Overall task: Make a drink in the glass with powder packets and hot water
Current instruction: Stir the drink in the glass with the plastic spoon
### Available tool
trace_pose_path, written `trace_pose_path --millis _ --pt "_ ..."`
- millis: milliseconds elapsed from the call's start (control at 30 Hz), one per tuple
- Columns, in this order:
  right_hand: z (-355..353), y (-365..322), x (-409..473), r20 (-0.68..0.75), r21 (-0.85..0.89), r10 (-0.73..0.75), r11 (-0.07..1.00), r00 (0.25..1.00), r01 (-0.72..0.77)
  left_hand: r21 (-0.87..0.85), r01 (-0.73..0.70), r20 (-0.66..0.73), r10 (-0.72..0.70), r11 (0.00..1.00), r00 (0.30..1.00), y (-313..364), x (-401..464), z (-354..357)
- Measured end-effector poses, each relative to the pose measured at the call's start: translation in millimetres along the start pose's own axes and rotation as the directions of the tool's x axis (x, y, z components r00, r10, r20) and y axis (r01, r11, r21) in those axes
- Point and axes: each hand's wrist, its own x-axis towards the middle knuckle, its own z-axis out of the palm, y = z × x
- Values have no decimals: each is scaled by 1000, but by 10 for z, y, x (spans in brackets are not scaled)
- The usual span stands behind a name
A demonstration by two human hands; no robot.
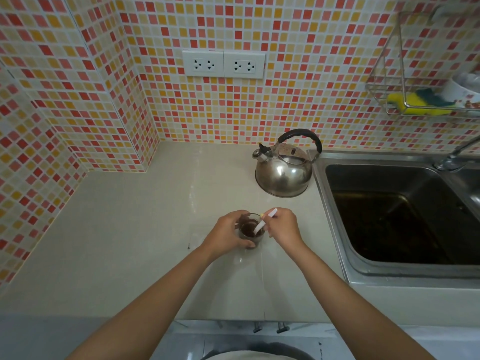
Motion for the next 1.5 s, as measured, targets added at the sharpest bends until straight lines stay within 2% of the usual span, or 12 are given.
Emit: trace_pose_path --millis 100,167,267,433,500,633,767,900,1033,1200,1333,1500 --pt "-83 -64 8 -32 140 42 989 999 -37 -18 13 3 -13 1000 1000 -4 -2 1" --pt "-144 -116 5 -71 149 -14 989 997 25 -26 18 3 -18 999 1000 -5 0 -2" --pt "-196 -187 -21 -69 57 -153 986 986 157 -23 29 12 -29 999 1000 -3 4 -7" --pt "-134 -148 -44 168 -216 -286 923 943 318 9 10 5 -10 1000 1000 18 -6 -8" --pt "-71 -80 -38 141 -257 -237 929 961 267 16 11 6 -12 1000 1000 25 -10 -8" --pt "20 -8 -45 57 -64 -126 989 990 130 27 6 -3 -6 1000 1000 30 -20 -5" --pt "17 7 -17 -7 -158 -152 976 988 149 25 18 -2 -18 1000 1000 36 -18 -4" --pt "29 -26 -31 79 -61 -140 988 987 144 19 6 1 -6 1000 1000 33 -16 -8" --pt "21 -11 -23 16 -168 -171 971 985 172 8 30 -2 -30 1000 1000 41 -27 -5" --pt "51 -38 -48 85 -99 -149 983 985 157 13 17 -2 -17 1000 1000 46 -28 -5" --pt "7 -6 -35 -2 -171 -163 972 987 160 2 37 -8 -37 999 999 44 -28 4" --pt "10 -31 -27 4 22 11 1000 1000 -11 -3 22 -6 -22 1000 1000 26 -20 -2"
